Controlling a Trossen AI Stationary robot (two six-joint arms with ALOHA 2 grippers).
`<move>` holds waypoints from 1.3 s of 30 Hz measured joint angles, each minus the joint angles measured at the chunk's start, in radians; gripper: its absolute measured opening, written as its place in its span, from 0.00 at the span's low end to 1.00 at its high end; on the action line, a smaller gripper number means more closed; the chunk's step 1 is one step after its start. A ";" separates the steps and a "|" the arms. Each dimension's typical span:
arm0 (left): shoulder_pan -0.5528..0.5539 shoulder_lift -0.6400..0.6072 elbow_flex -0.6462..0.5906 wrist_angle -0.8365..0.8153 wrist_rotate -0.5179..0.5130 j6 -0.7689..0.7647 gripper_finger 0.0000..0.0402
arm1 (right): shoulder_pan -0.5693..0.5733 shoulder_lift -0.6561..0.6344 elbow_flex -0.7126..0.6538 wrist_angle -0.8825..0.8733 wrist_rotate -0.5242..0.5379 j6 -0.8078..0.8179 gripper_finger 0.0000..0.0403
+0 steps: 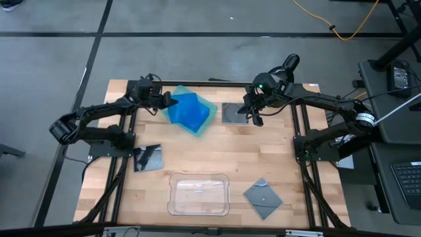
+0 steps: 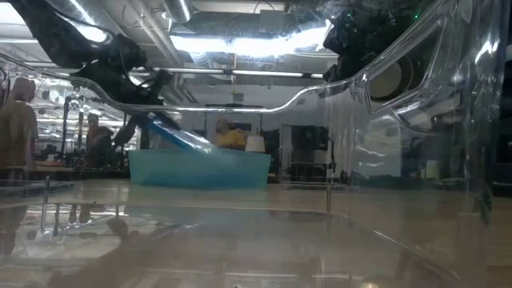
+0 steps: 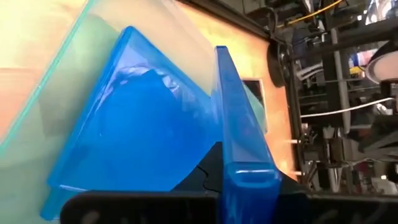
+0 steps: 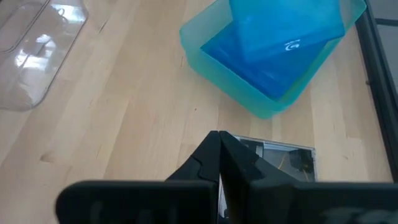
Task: Pick & place jewel cases by type
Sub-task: Put the blue cd case into the green bin
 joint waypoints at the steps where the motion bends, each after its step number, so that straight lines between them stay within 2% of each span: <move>1: -0.007 0.011 0.000 0.002 0.000 -0.002 0.01 | 0.000 0.000 0.000 -0.001 0.000 0.000 0.02; 7: -0.091 0.099 0.003 0.164 0.002 -0.093 0.01 | 0.000 0.000 0.000 -0.004 0.000 -0.002 0.02; 9: -0.118 0.128 0.028 0.173 0.000 -0.106 0.01 | 0.000 0.000 0.000 -0.004 0.000 -0.003 0.02; 17: -0.159 0.314 0.177 0.164 -0.001 -0.016 0.01 | 0.000 0.000 0.000 -0.005 0.005 -0.023 0.02; 24: -0.134 0.454 0.327 0.192 -0.100 0.051 0.01 | 0.000 0.000 0.000 -0.019 0.006 -0.023 0.02; 33: -0.041 0.454 0.361 0.188 -0.122 0.088 0.01 | 0.000 0.000 0.000 -0.033 0.008 -0.047 0.02; 36: -0.023 0.431 0.361 0.196 -0.068 0.078 0.01 | 0.000 0.000 0.000 -0.033 0.008 -0.053 0.02; 39: -0.024 0.409 0.362 0.195 0.029 0.066 0.01 | 0.000 0.000 0.000 -0.033 0.008 -0.054 0.02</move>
